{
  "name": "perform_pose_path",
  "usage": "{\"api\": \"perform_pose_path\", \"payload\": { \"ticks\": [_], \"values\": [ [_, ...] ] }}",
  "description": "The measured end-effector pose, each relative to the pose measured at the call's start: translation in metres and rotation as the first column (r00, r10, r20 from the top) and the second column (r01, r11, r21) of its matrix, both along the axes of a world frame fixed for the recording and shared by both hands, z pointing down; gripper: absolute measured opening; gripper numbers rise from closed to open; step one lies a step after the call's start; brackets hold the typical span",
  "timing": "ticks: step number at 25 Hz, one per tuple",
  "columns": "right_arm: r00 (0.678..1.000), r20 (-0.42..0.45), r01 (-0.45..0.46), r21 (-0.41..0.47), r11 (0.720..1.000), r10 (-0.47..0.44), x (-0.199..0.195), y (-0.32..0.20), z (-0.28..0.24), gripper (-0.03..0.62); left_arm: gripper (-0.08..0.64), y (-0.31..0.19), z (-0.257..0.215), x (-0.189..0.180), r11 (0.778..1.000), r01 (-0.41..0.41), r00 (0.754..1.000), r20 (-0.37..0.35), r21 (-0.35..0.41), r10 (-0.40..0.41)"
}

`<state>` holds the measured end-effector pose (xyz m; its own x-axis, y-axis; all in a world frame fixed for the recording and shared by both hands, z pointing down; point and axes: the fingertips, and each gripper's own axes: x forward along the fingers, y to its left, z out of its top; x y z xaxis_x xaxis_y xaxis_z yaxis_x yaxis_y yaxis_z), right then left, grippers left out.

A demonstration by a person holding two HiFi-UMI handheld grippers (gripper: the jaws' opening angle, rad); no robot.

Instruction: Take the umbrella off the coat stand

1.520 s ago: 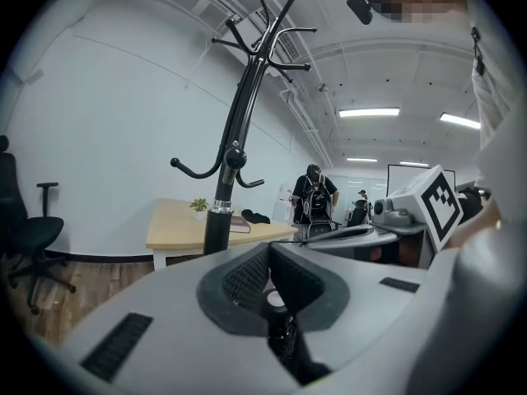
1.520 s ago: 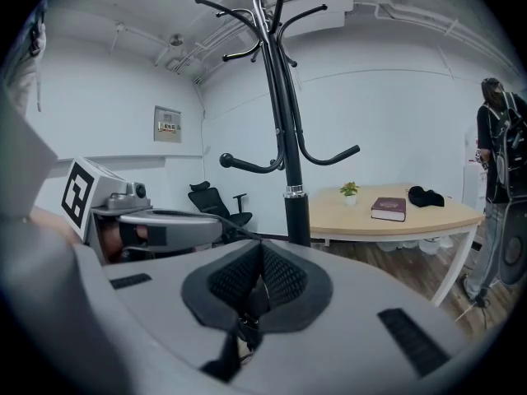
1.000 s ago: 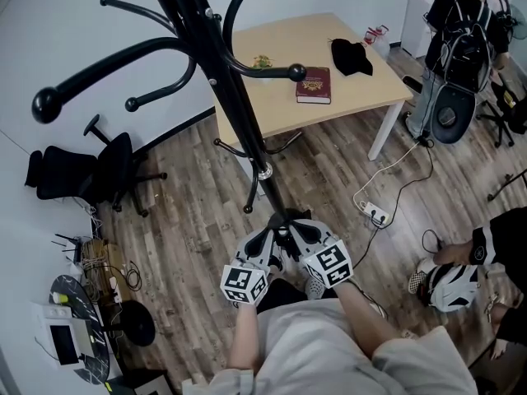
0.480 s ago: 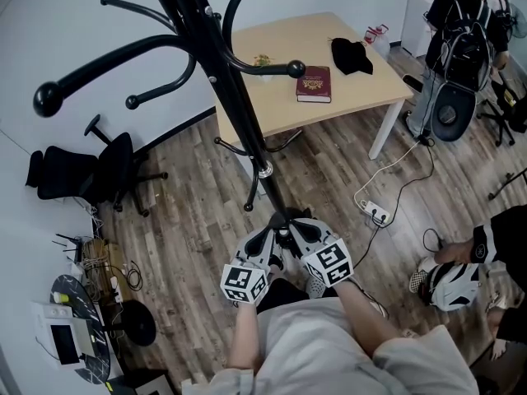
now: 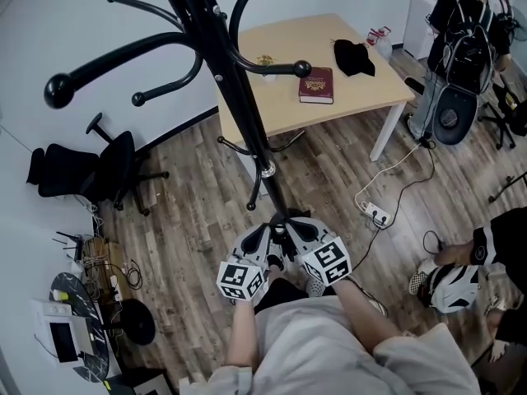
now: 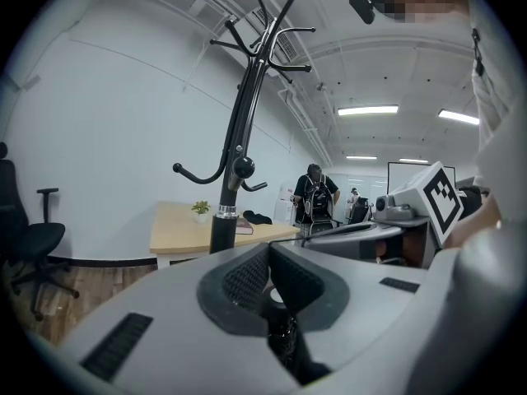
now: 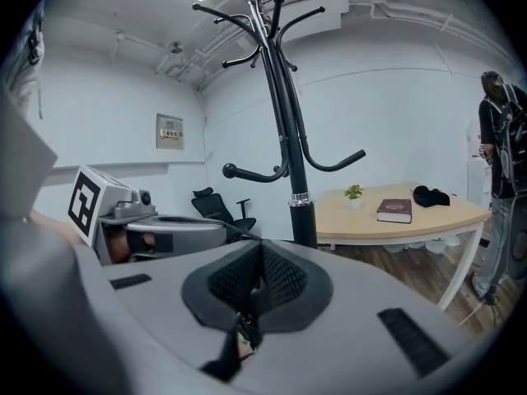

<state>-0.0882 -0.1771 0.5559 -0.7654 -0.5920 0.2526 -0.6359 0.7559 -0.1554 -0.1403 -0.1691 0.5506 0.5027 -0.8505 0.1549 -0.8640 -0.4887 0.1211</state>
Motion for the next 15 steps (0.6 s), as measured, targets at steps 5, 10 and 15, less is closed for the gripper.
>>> {"api": "perform_pose_path", "payload": {
  "ticks": [5,10,15],
  "values": [
    [1.000,0.004,0.006,0.003,1.000,-0.006,-0.003,0.003,-0.003,0.009,0.025,0.002,-0.002,-0.003,1.000,0.012,1.000,-0.012,0.006,-0.012],
    [1.000,0.009,0.021,0.001,1.000,-0.021,-0.008,0.003,-0.005,0.009,0.025,0.004,-0.003,-0.007,1.000,0.024,1.000,-0.013,0.008,-0.024],
    [1.000,-0.006,0.028,0.007,1.000,-0.028,-0.004,0.013,-0.007,0.009,0.025,0.013,-0.006,-0.006,0.999,0.034,0.999,-0.020,0.018,-0.034]
  ]
}}
